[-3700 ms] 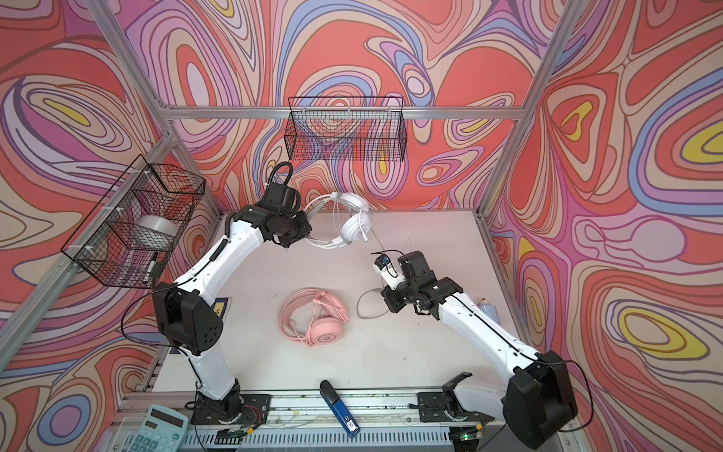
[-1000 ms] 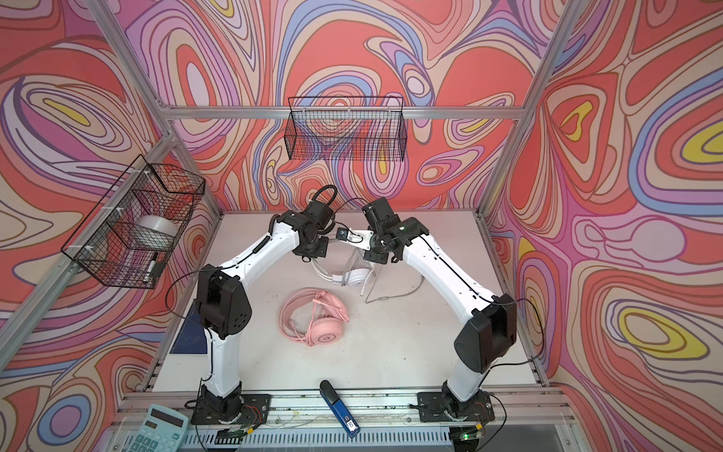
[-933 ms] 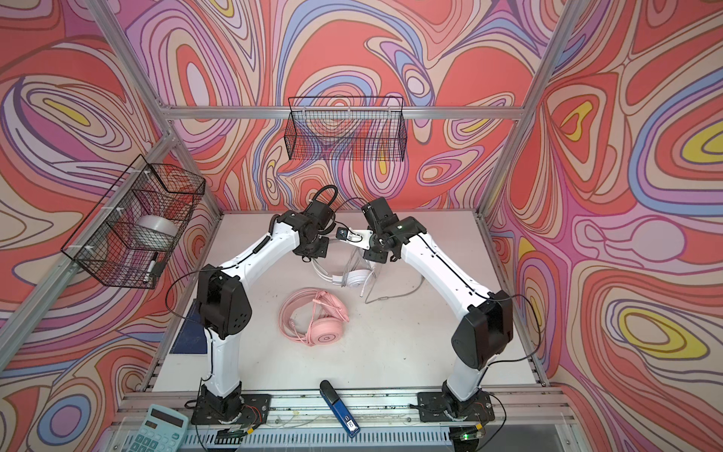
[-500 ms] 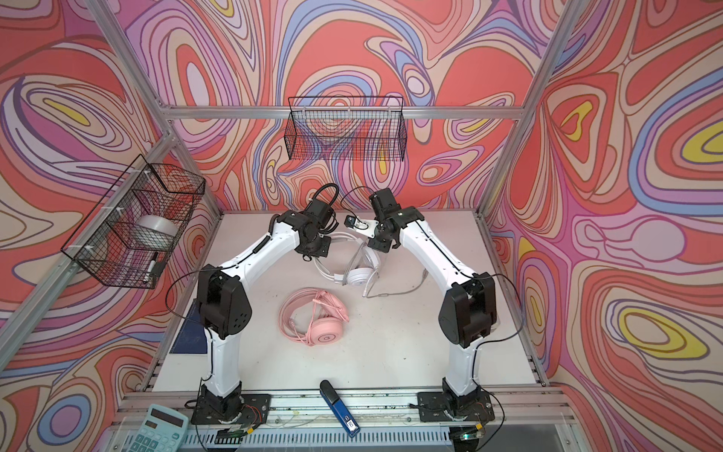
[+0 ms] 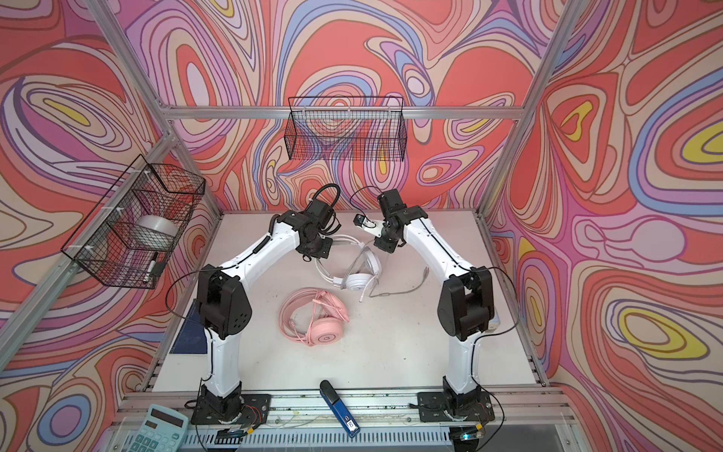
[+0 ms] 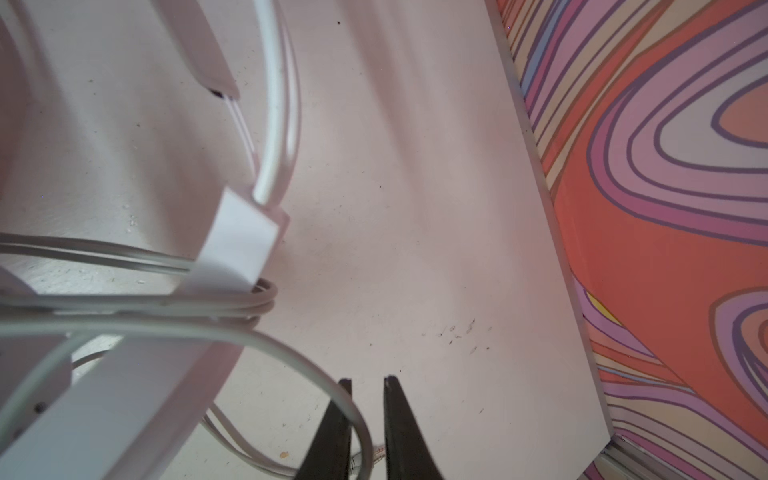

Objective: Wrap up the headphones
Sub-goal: 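Open the right gripper to release the cable on the headset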

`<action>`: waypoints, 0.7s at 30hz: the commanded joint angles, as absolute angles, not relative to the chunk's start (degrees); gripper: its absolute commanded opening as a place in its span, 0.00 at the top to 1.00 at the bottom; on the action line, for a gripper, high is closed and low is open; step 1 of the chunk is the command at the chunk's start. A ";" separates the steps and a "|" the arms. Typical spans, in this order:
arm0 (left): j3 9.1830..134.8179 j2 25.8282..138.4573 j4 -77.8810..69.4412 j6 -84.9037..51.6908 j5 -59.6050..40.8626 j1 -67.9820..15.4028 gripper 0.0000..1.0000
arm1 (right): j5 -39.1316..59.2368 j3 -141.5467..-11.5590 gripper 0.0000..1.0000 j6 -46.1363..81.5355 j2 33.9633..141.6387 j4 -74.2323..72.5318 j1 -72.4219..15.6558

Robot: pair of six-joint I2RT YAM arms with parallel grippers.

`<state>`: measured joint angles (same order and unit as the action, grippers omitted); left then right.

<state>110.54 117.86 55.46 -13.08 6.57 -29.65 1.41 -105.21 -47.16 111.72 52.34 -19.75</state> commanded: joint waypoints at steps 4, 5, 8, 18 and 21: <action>111.41 115.50 55.42 -12.14 1.74 -30.07 1.00 | 5.58 -103.95 0.75 -40.78 113.43 49.75 -16.69; 111.10 115.34 55.16 -12.13 1.13 -29.98 1.00 | 6.52 -103.51 0.75 -40.14 113.46 49.51 -16.30; 109.93 114.55 54.21 -12.37 -0.66 -29.88 1.00 | 8.38 -102.17 0.73 -38.45 113.78 49.14 -15.35; 105.14 110.91 51.38 -13.48 -7.59 -27.89 1.00 | 12.30 -100.71 0.72 -31.13 117.92 50.17 -11.45; 103.91 109.85 50.86 -14.01 -9.78 -27.10 1.00 | 14.02 -99.43 0.71 -28.97 118.32 49.73 -10.84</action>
<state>104.36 113.99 52.80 -12.88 -4.75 -28.03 11.62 -100.71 -32.53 117.47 50.11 -11.49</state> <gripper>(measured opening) 0.077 0.283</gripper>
